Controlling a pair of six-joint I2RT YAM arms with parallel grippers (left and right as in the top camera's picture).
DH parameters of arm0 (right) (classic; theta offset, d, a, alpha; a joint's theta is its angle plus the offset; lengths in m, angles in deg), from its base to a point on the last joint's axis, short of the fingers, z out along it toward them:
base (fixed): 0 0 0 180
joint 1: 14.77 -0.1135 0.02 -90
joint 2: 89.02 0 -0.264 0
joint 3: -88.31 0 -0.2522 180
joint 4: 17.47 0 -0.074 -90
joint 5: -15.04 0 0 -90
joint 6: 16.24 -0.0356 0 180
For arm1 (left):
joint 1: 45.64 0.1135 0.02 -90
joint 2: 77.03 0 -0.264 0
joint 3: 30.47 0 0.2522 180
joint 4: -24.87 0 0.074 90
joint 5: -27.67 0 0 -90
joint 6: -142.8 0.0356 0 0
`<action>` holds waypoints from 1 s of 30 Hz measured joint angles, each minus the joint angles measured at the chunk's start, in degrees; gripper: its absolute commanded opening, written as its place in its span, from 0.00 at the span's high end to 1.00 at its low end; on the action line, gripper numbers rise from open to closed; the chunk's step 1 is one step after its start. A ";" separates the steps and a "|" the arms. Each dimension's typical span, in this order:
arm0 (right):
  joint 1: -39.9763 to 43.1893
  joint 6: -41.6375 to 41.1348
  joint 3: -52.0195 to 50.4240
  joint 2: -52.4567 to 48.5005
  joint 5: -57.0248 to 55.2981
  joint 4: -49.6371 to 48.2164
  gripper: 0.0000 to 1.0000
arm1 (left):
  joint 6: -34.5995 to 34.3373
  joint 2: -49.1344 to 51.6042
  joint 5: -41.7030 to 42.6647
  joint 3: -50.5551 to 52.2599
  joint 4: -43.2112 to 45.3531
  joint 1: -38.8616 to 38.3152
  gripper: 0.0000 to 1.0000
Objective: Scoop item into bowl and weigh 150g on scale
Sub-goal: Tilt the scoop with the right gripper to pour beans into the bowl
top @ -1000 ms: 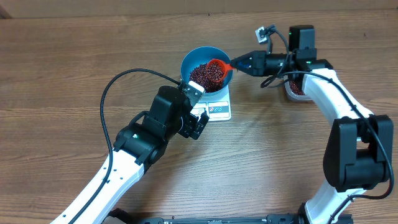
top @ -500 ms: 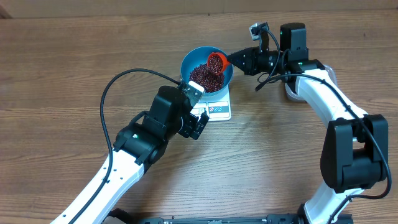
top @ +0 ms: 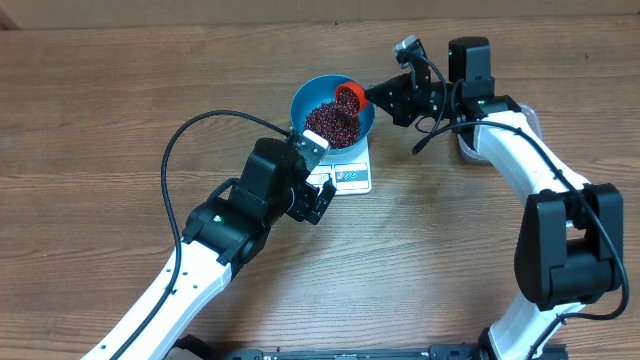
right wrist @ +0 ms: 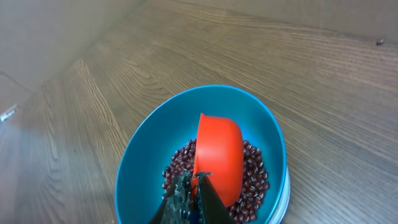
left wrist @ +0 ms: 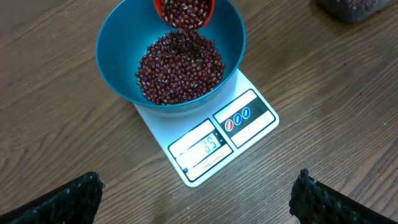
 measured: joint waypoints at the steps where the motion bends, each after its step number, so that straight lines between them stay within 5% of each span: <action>1: -0.02 0.83 0.00 0.00 0.02 0.02 0.96 | -0.02 0.00 0.00 0.00 -0.02 0.00 0.00; 30: -0.02 13.46 0.00 0.00 0.00 0.31 0.96 | -0.02 0.00 0.00 -0.02 0.00 0.00 0.01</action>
